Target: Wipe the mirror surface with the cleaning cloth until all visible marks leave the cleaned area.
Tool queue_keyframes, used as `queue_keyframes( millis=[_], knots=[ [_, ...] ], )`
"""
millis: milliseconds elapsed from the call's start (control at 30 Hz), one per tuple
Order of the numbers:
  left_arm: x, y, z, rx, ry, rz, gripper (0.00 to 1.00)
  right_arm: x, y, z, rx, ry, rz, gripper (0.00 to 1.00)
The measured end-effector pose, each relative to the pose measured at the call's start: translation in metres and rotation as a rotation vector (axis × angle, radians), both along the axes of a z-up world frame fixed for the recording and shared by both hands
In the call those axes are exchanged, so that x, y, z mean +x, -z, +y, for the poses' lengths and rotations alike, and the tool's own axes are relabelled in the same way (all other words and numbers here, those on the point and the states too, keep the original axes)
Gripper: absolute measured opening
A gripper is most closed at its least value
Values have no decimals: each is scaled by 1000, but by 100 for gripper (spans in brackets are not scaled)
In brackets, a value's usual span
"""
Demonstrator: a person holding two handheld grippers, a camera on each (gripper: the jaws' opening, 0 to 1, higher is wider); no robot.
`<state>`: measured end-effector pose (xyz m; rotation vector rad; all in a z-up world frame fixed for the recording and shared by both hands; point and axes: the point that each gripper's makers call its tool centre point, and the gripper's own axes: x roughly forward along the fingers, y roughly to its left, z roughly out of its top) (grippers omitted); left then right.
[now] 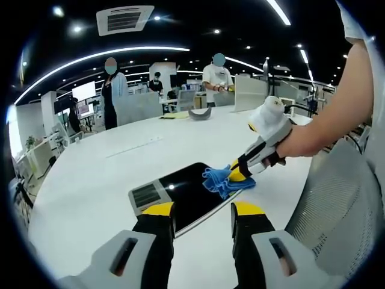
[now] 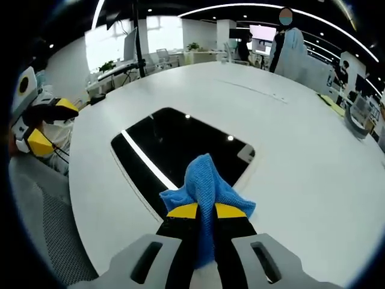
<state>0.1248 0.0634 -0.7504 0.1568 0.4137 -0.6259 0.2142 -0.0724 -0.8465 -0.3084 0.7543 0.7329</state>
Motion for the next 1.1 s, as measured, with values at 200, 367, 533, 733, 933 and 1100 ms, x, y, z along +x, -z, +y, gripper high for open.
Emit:
queue_keyframes(
  millis=[200, 367, 533, 733, 933, 1100],
  knots=[
    [0, 0, 0, 1, 0, 0, 35, 3, -1, 0, -2, 0, 0, 4],
    [0, 1, 0, 2, 0, 1, 35, 6, 0, 0, -4, -4, 0, 4],
    [0, 0, 0, 2, -1, 1, 35, 9, -1, 1, -6, -6, 0, 4],
    [0, 1, 0, -1, -1, 4, 35, 12, -1, 1, -5, -1, 2, 4],
    [0, 0, 0, -2, 0, 4, 35, 18, 0, 1, -12, -10, 3, 4],
    [0, 0, 0, -2, -1, 3, 35, 22, 0, 1, -17, -14, 2, 4]
  ],
)
